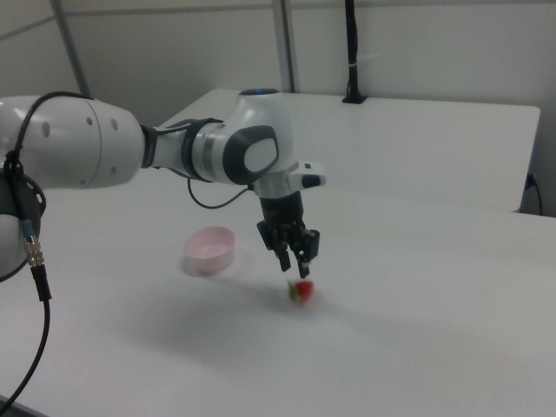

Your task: Pick up strawberry from bowl

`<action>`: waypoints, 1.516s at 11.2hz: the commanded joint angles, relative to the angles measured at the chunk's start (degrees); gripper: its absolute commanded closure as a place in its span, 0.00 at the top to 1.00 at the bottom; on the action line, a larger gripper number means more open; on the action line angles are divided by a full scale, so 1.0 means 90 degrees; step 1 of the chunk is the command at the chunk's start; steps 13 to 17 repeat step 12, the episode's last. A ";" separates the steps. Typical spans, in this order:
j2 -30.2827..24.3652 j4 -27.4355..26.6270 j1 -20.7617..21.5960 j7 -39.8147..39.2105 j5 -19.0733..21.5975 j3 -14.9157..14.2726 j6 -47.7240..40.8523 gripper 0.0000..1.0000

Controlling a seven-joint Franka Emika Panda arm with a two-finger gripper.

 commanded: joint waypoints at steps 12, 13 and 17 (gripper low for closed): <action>-0.2433 -0.0080 0.1828 0.0654 0.0648 -0.0737 -0.2120 1.00; -0.2433 -0.0080 0.1828 0.0654 0.0648 -0.0737 -0.2120 1.00; -0.2433 -0.0080 0.1828 0.0654 0.0648 -0.0737 -0.2120 1.00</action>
